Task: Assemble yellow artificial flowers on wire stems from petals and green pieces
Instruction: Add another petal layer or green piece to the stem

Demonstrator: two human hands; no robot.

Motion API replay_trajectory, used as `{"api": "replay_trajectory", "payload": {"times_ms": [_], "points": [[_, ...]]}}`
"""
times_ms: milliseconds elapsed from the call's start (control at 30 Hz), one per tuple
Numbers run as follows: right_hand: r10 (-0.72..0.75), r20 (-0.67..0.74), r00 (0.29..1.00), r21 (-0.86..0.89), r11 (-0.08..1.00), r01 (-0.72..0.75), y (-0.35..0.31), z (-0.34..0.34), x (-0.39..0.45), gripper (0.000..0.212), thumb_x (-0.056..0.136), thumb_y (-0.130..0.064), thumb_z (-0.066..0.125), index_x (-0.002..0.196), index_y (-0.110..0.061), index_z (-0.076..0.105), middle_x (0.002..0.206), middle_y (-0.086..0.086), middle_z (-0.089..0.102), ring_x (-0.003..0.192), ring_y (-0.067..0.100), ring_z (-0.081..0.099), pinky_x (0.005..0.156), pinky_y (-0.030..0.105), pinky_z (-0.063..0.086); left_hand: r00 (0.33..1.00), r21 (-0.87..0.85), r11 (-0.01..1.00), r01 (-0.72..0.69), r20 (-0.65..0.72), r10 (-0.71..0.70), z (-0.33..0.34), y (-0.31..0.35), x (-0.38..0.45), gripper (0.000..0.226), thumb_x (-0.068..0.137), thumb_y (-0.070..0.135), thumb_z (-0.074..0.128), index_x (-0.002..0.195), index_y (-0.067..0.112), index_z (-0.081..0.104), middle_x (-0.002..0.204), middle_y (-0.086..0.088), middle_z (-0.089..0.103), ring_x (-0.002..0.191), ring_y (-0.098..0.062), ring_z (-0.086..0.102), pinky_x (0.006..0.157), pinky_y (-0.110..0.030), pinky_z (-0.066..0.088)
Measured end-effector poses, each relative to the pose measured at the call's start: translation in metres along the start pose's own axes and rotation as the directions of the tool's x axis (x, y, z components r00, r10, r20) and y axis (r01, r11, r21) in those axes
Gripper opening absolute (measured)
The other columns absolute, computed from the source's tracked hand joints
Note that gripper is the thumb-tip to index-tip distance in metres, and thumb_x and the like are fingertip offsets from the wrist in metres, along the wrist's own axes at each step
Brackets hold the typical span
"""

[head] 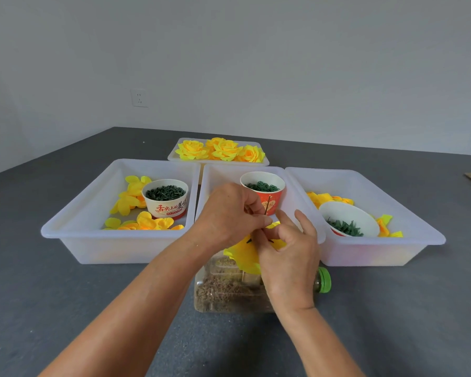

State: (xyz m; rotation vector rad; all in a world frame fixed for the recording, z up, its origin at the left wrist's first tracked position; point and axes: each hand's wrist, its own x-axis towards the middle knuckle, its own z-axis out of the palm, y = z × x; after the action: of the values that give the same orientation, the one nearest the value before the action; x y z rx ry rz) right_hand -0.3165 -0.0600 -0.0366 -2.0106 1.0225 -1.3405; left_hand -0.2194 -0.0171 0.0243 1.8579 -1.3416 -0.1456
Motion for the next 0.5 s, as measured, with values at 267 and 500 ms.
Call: {"api": "replay_trajectory", "payload": {"times_ms": [267,500], "points": [[0.031,0.026,0.999,0.122,0.992,-0.034,0.008,0.007,-0.001,0.018,0.078,-0.026,0.074,0.068,-0.013,0.069,0.116,-0.029,0.051,0.136,0.005,0.029,0.109,0.044,0.029,1.0,0.02,1.0,-0.008,0.001,0.008,0.0,-0.001,0.002,0.018,0.075,0.02,0.076,0.063,0.02,0.063,0.074,0.0,0.069,0.073,-0.01,0.06,0.063,-0.017,0.042],[0.018,0.008,1.0,0.193,0.981,-0.02,0.014,0.01,-0.003,0.015,0.078,-0.028,0.073,0.072,-0.015,0.069,0.092,-0.046,0.047,0.127,-0.006,0.029,0.109,0.041,0.031,1.0,0.009,1.0,-0.009,-0.017,0.009,0.0,-0.002,0.001,0.01,0.075,0.02,0.076,0.069,0.014,0.07,0.075,-0.001,0.069,0.072,-0.009,0.059,0.061,-0.014,0.041]]}}
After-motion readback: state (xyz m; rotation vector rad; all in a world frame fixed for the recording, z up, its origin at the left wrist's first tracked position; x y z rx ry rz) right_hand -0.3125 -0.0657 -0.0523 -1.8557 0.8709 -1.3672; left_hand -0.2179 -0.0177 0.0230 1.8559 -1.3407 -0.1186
